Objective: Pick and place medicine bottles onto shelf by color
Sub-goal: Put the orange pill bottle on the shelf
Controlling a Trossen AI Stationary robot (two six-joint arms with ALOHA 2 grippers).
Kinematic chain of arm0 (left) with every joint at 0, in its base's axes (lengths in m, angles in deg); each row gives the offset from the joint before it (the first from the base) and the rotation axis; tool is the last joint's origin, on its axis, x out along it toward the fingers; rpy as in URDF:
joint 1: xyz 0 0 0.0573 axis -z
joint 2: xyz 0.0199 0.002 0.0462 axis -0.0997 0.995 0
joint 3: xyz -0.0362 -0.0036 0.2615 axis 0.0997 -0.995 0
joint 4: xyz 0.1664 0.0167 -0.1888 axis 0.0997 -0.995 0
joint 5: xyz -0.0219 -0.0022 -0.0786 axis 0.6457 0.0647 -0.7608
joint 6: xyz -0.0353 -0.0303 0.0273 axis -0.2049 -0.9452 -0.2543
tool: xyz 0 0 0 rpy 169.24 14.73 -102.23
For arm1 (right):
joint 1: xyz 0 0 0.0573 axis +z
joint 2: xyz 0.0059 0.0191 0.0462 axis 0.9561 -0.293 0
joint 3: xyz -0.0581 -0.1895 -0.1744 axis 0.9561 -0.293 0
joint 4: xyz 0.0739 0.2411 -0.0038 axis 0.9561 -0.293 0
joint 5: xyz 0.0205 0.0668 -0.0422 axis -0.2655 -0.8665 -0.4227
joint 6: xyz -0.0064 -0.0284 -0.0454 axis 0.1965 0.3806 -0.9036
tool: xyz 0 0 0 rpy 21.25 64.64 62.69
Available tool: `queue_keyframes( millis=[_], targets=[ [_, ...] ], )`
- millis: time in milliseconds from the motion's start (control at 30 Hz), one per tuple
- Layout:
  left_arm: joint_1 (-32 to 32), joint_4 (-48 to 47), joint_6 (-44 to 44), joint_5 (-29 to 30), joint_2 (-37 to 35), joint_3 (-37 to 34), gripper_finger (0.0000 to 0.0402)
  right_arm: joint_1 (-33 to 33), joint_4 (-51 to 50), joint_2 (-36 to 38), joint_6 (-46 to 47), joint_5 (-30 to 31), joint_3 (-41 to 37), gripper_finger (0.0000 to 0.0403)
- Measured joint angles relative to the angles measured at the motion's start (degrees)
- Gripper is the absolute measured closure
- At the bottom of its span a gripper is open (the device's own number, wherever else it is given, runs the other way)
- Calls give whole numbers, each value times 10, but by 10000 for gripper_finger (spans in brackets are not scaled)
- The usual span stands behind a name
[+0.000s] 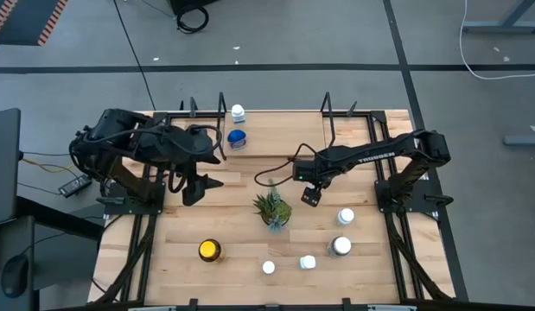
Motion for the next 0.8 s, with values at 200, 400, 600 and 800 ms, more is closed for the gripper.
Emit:
queue_keyframes(
  millis=[200,400,600,800],
  targets=[
    [0,1,-13,0,0,0,104,0,21,0,26,0,-24,108],
    [0,1,-14,0,0,0,104,0,42,0,26,23,-26,108],
    [0,1,-18,0,0,0,104,-1,43,0,30,19,-26,127],
    [0,1,-15,0,0,0,104,-1,40,0,36,17,-26,180]
  ],
)
